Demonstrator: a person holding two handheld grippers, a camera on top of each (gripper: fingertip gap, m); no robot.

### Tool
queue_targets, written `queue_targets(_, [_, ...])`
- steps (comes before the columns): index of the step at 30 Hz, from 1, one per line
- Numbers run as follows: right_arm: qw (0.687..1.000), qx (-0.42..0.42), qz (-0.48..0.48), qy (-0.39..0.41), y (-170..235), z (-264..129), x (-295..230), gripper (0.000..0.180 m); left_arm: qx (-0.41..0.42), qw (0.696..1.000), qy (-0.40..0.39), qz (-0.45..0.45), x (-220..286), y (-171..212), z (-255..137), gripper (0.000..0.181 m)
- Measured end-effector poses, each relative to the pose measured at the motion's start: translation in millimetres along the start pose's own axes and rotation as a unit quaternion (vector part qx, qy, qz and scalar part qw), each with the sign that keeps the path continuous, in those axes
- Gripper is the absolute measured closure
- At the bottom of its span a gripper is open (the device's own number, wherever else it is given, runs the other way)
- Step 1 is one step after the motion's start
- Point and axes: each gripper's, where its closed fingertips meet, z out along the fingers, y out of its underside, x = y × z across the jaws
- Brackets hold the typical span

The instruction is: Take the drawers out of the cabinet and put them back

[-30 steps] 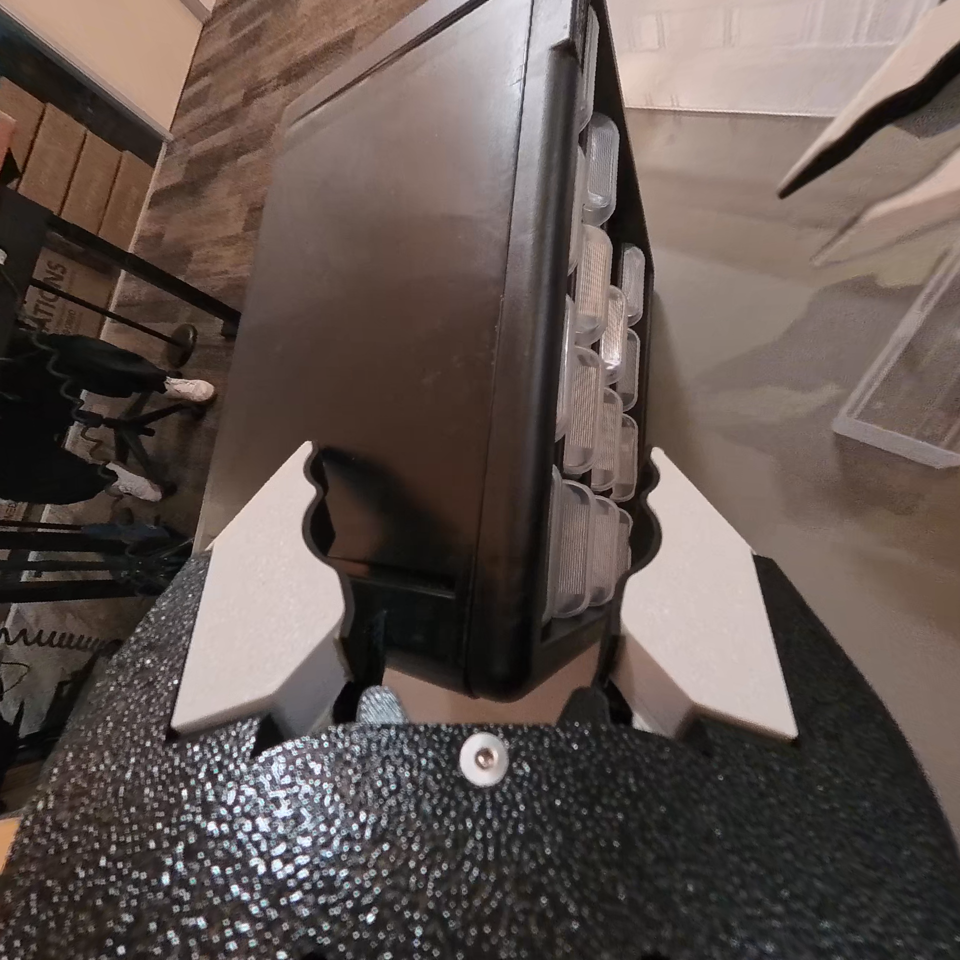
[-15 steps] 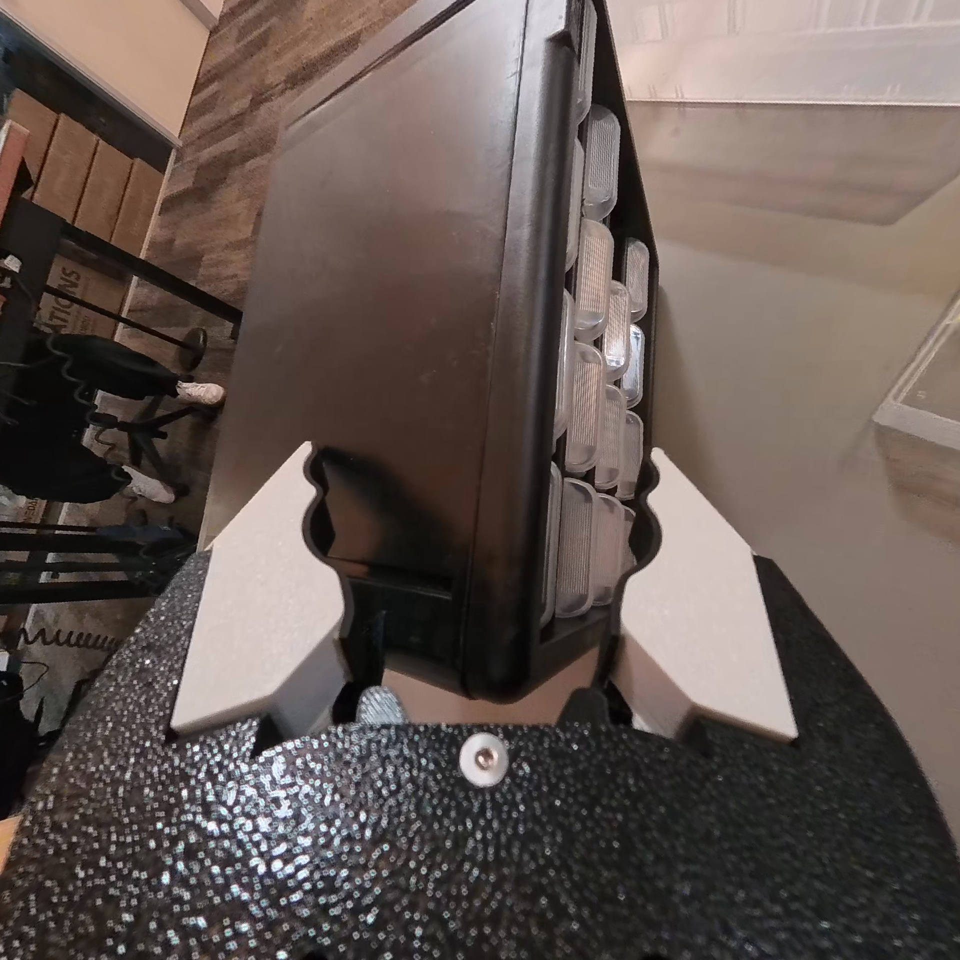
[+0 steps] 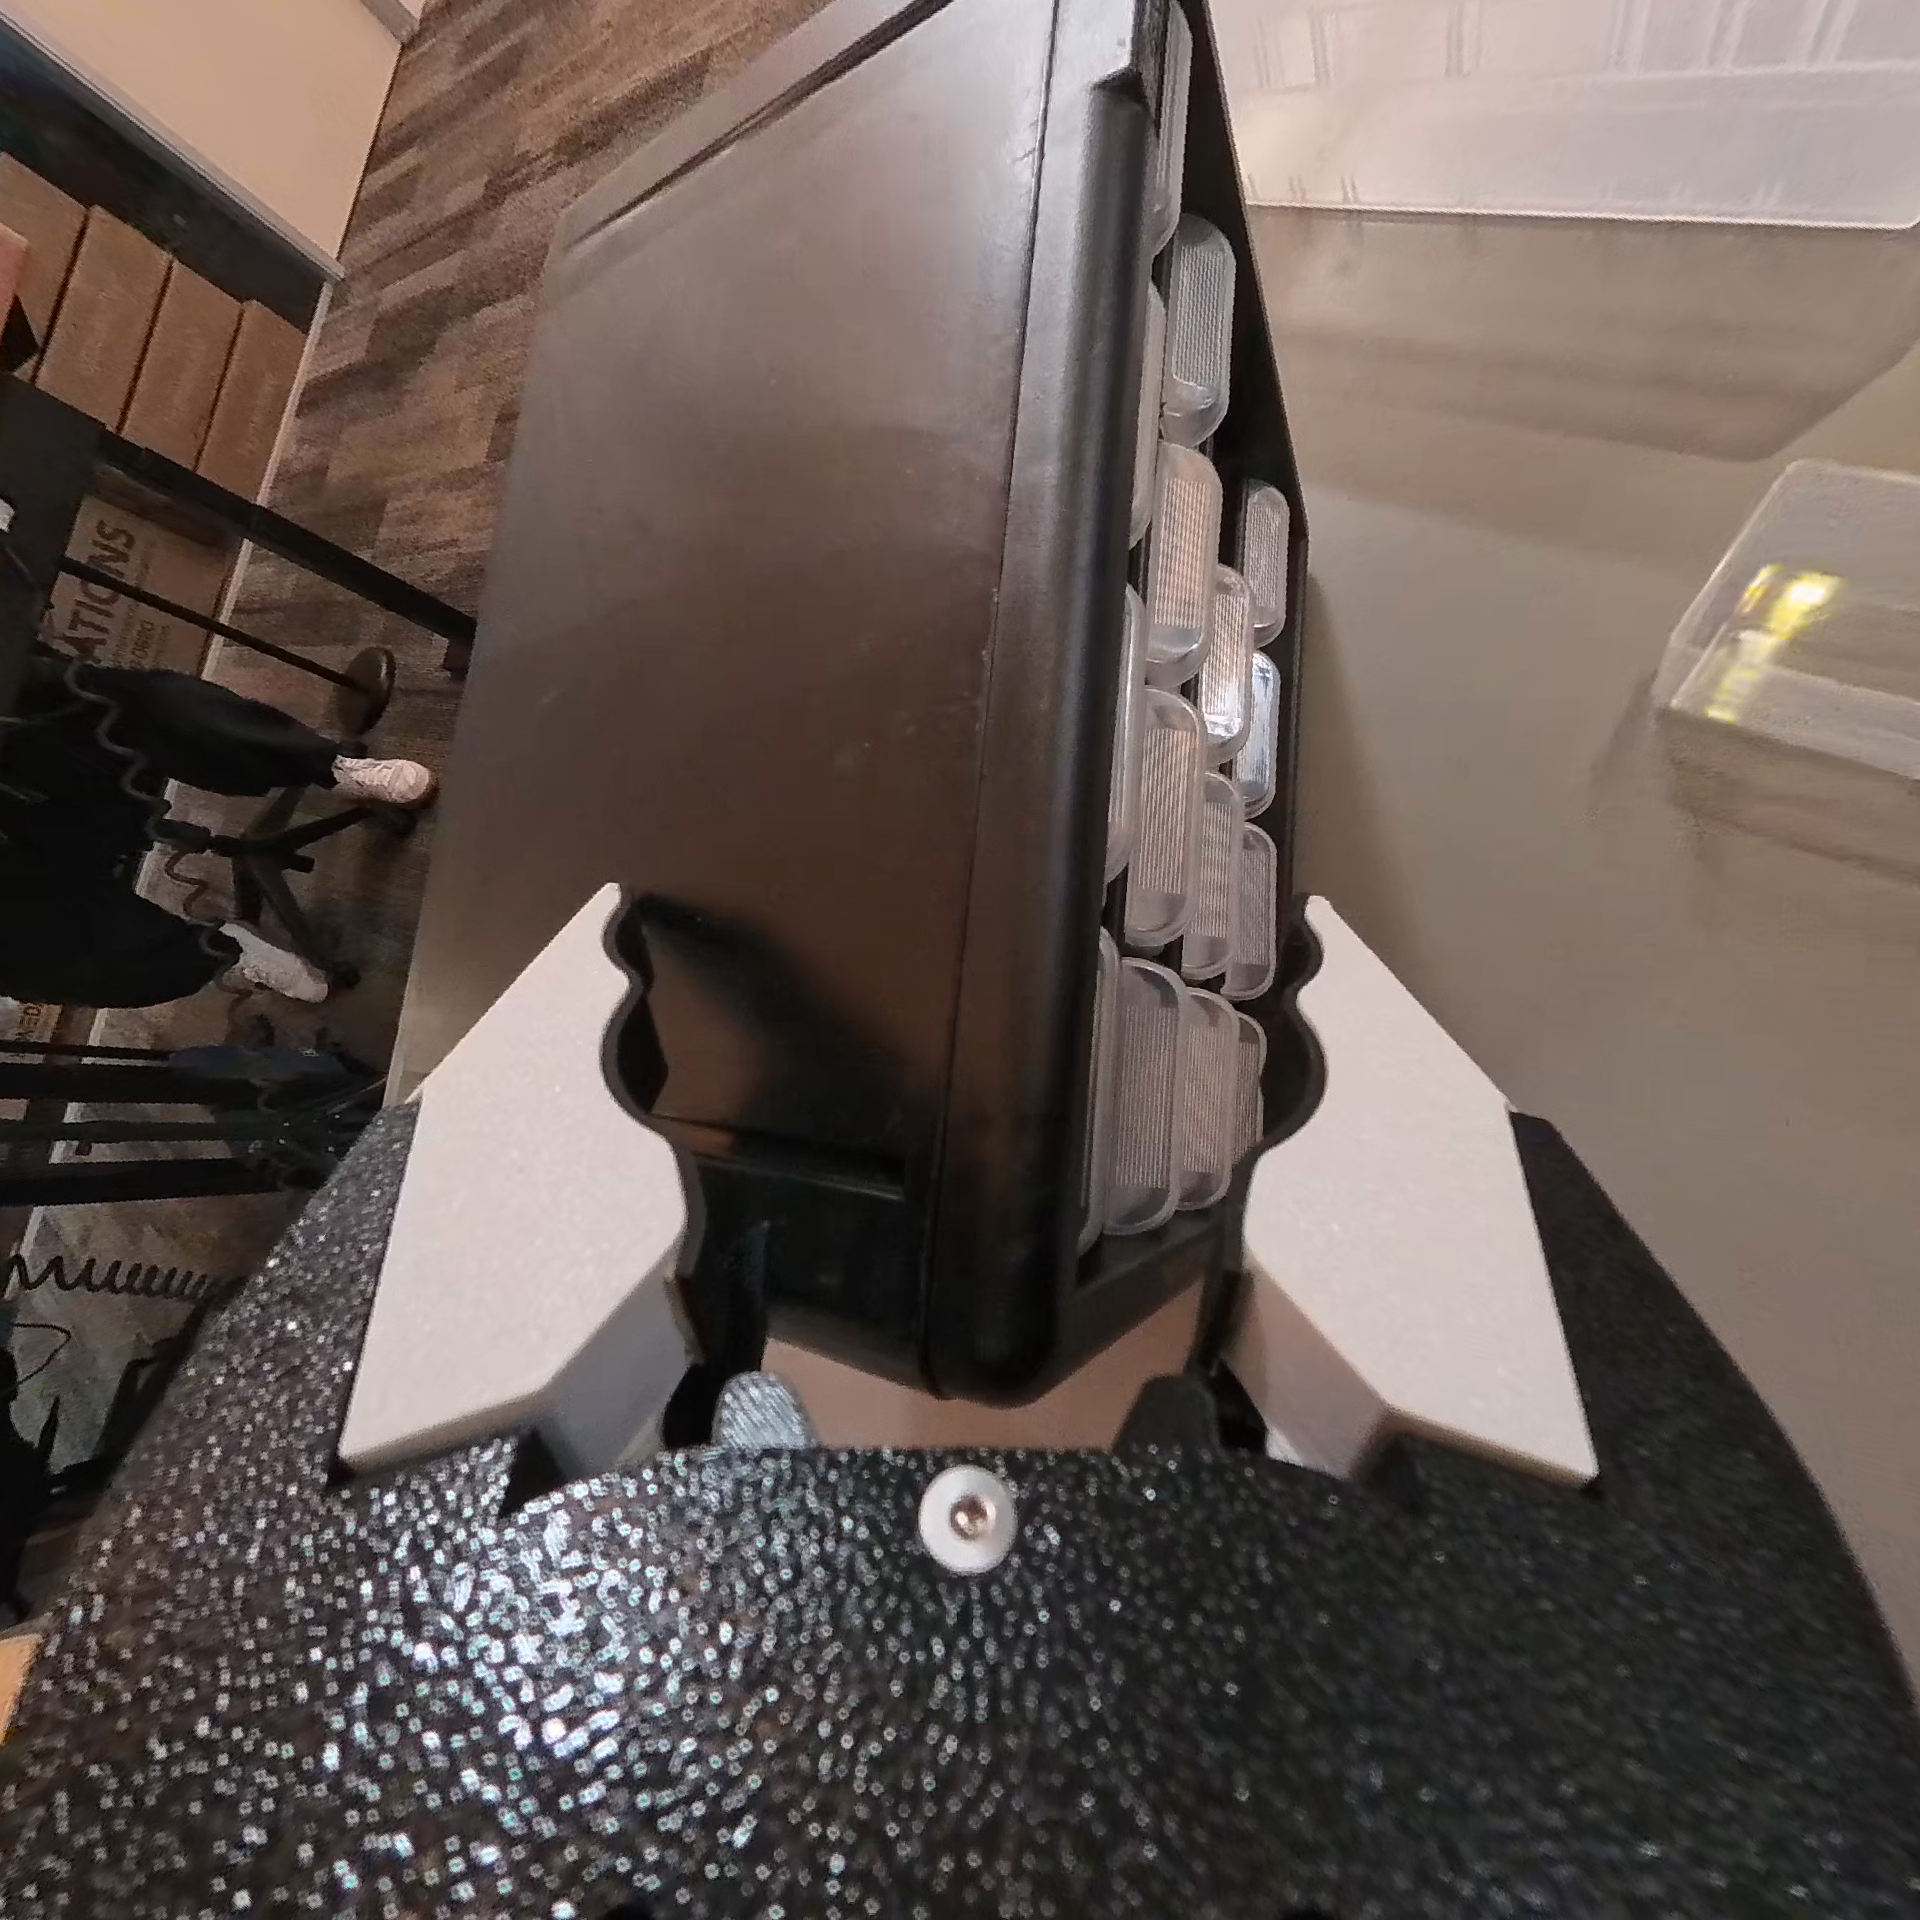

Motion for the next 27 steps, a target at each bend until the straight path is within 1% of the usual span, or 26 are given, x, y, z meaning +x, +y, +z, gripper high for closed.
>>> queue_targets(3, [0.999, -0.003, 0.020, 0.035, -22, -1, 2, 0.108, -0.001, 1.000, 0.000, 0.000, 0, 0, 0, 0.064])
queue_targets(5, [0.995, 0.001, 0.068, 0.066, -38, 0, 6, 0.110, -0.001, 1.000, 0.000, 0.001, 0, 0, 0, 0.064])
queue_targets(7, [0.989, 0.015, 0.121, 0.079, -56, 4, 7, 0.114, -0.001, 1.000, 0.000, 0.001, 0, 0, 0, 0.064])
queue_targets(10, [0.984, 0.040, 0.165, 0.060, -74, 16, 5, 0.112, -0.001, 1.000, 0.000, 0.000, 0, 0, 0, 0.064])
queue_targets(15, [0.981, -0.003, 0.192, 0.009, -48, 35, 2, 0.106, -0.001, 1.000, 0.003, -0.003, 0, 0, 0, 0.064])
queue_targets(21, [0.973, -0.018, 0.222, -0.052, -19, 26, -2, 0.107, -0.001, 1.000, 0.004, -0.004, 0, -1, 0, 0.063])
queue_targets(24, [0.970, -0.041, 0.228, -0.068, 3, 23, -2, 0.108, -0.001, 1.000, 0.004, -0.004, 0, -1, 0, 0.063])
queue_targets(26, [0.972, -0.063, 0.216, -0.065, 19, 23, 3, 0.116, -0.002, 1.000, 0.005, -0.005, 0, -1, 0, 0.063])
queue_targets(27, [0.974, -0.070, 0.205, -0.060, 25, 23, 7, 0.125, -0.001, 1.000, 0.006, -0.005, 1, -1, 0, 0.063])
